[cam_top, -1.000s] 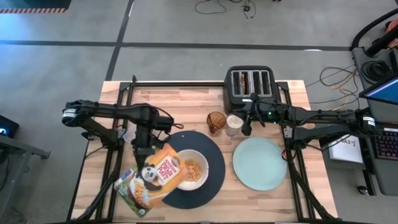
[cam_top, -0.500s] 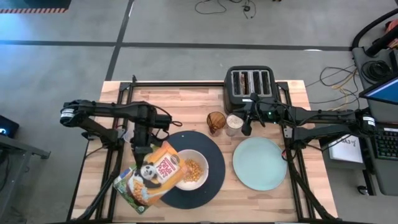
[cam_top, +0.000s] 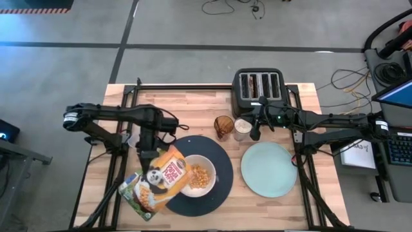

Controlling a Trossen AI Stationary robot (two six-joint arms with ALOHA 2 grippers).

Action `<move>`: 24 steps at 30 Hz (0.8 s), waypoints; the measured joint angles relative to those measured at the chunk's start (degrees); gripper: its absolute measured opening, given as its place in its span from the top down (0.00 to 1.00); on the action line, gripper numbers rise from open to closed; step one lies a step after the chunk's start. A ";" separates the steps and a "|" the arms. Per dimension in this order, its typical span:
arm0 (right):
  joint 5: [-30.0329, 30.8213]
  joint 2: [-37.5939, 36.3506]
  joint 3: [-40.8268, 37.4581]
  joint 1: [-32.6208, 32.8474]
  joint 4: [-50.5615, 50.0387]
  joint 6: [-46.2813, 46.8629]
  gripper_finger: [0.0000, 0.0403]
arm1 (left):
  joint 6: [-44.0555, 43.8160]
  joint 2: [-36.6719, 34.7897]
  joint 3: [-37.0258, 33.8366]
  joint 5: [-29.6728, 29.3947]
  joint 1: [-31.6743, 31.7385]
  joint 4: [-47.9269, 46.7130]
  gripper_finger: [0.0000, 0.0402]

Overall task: Arrange a breakfast setting
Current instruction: Pour the cereal from the yellow box into the white bowl

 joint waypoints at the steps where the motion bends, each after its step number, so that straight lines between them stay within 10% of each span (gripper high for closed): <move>1: 0.00 0.00 0.00 0.00 0.00 0.09 0.92 | 0.45 0.10 -0.02 -0.39 0.00 0.32 1.00; 24: 0.00 -0.02 0.00 0.00 -0.02 0.20 0.92 | 1.13 -1.65 4.79 -8.23 -0.04 -0.05 1.00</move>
